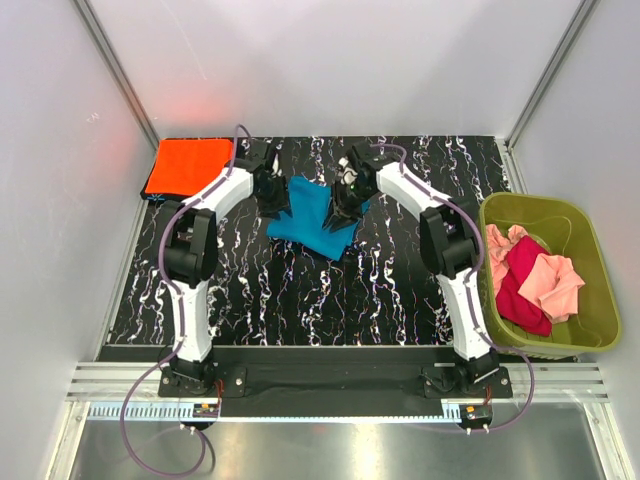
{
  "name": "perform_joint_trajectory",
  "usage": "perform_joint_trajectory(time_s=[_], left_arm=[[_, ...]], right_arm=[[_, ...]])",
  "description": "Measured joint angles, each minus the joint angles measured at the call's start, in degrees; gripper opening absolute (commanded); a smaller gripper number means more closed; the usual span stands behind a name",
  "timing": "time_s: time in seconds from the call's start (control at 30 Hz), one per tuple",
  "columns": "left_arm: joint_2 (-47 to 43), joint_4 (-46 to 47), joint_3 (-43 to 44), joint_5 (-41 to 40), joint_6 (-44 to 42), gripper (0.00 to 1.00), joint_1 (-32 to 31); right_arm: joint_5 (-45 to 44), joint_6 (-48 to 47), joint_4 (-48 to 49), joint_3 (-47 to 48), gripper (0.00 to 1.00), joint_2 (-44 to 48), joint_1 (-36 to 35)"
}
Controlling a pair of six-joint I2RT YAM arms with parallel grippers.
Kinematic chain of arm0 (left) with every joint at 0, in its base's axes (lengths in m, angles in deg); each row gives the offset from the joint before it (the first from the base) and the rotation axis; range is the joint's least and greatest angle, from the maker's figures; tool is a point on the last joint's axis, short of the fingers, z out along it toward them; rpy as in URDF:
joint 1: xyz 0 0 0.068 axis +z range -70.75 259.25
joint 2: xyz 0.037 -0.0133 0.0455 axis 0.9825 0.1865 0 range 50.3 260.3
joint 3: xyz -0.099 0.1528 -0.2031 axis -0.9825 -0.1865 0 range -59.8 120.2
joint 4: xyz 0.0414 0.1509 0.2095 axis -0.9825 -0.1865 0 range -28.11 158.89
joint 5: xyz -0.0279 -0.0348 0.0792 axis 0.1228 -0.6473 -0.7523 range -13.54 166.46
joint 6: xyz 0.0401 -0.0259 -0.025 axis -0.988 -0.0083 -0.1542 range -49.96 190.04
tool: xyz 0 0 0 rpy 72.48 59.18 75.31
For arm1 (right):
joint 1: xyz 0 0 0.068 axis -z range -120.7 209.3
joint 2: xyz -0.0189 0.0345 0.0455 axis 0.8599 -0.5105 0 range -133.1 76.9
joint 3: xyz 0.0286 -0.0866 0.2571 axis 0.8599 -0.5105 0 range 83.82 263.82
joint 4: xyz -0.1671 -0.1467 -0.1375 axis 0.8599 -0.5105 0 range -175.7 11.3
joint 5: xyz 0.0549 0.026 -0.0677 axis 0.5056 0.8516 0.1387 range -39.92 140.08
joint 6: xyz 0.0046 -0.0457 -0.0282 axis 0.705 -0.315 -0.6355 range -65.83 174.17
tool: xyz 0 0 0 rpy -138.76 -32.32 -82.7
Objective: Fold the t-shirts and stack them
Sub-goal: Fold the tshirt
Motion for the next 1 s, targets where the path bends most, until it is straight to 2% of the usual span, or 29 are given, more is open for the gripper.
perform_joint_trajectory(time_s=[0.13, 0.3, 0.5, 0.7, 0.77, 0.83, 0.9, 1.0], left_arm=[[3.15, -1.46, 0.50, -1.31, 0.00, 0.43, -0.11], [2.73, -0.96, -3.98, -1.77, 0.96, 0.43, -0.37], [-3.04, 0.98, -12.85, -2.78, 2.99, 0.41, -3.43], [-11.85, 1.29, -24.94, -3.10, 5.95, 0.41, -8.98], [-14.58, 0.35, -28.00, -3.08, 6.12, 0.44, -9.77], [-17.42, -1.64, -30.10, -3.13, 5.79, 0.52, -9.77], [-20.35, -3.50, -30.64, -3.15, 4.83, 0.55, -9.49], [-23.45, -5.07, -28.22, -3.39, 2.69, 0.59, -8.90]], right_arm=[[-0.07, 0.04, 0.61, 1.29, 0.36, -4.17, 0.42], [-0.33, 0.02, 1.81, -1.57, 0.36, -6.01, 0.72], [1.40, 0.07, 4.96, -11.34, 0.37, -1.86, 0.85], [1.36, -0.39, 7.69, -28.17, 0.38, 8.17, 0.68], [0.98, -0.74, 7.54, -32.28, 0.41, 11.17, 0.57], [-0.24, -1.70, 5.92, -34.45, 0.45, 13.73, 0.50], [-2.25, -2.78, 4.57, -34.36, 0.53, 15.58, 0.57], [-4.83, -3.74, 2.82, -31.87, 0.57, 17.14, 1.07]])
